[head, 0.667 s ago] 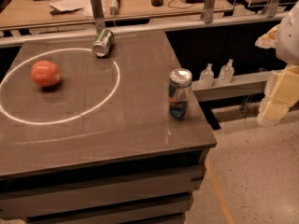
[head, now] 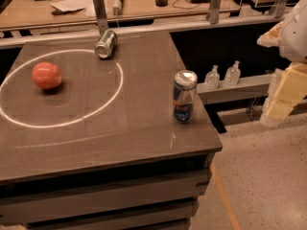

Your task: Move redbull can near green can

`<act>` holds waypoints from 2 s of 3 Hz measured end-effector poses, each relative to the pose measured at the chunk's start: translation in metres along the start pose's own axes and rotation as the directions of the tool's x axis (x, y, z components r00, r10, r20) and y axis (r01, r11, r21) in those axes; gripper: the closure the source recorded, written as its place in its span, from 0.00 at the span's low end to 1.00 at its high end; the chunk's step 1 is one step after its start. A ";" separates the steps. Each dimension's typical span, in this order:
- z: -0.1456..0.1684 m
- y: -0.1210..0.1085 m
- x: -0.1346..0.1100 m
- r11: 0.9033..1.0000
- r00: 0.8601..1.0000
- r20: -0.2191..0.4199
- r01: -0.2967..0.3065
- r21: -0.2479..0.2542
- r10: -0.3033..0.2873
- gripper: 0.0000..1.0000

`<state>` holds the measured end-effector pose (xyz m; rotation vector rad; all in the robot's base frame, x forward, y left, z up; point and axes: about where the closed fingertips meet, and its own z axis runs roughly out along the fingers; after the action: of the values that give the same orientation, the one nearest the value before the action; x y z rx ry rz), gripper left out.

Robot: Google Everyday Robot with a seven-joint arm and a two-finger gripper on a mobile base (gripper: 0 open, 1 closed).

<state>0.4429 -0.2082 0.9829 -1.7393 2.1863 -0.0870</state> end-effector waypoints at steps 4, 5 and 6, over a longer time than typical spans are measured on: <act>0.049 0.001 -0.104 0.992 0.936 0.344 0.103 -0.072 -0.072 0.00; 0.055 0.010 -0.110 0.985 0.926 0.377 0.088 -0.151 -0.025 0.00; 0.057 0.019 -0.118 0.978 0.915 0.404 0.080 -0.191 0.004 0.00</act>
Offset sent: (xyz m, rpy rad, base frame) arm 0.0428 0.0989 -0.0195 0.2484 -0.1195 0.2152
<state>0.4648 -0.0815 0.9514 -1.7191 1.9078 0.4639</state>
